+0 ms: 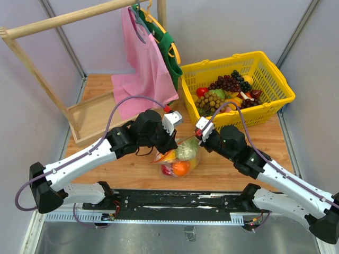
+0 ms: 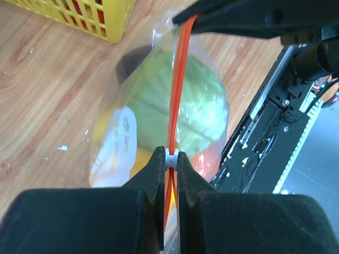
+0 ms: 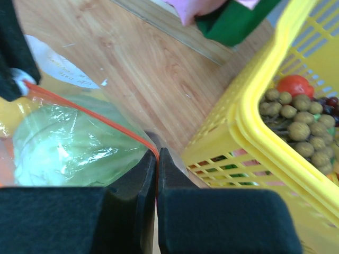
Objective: Place the food in the zip-top bag and seal the zipper
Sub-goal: Zip the zipper food storage bag at the center of the board.
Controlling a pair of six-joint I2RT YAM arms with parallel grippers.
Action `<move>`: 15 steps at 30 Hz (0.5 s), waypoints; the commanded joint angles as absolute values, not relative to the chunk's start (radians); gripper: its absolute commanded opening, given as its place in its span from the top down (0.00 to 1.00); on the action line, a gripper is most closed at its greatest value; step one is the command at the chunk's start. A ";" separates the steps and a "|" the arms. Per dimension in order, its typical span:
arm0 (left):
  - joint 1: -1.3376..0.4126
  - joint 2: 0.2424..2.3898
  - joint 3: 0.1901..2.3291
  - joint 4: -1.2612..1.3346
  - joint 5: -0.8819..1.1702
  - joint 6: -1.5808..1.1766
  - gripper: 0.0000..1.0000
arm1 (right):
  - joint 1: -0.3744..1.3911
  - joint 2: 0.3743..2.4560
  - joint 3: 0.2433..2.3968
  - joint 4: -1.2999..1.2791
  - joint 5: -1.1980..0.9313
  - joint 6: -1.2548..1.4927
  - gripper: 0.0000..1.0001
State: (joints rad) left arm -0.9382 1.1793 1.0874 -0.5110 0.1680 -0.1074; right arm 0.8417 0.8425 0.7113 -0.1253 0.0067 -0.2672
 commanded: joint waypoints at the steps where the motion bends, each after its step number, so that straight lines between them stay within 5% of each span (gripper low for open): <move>1: -0.942 1.128 1.097 -0.652 0.145 -0.132 0.98 | 0.825 0.807 0.707 -0.138 0.308 -0.256 0.99; 15: -0.942 1.095 1.095 -0.723 0.075 -0.178 0.99 | 0.822 0.713 0.702 -0.183 0.509 -0.280 1.00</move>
State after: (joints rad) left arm -0.9382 1.1343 1.0878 -0.5995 0.1169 -0.1509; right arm 0.8417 0.7582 0.7094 -0.1780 0.3016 -0.2584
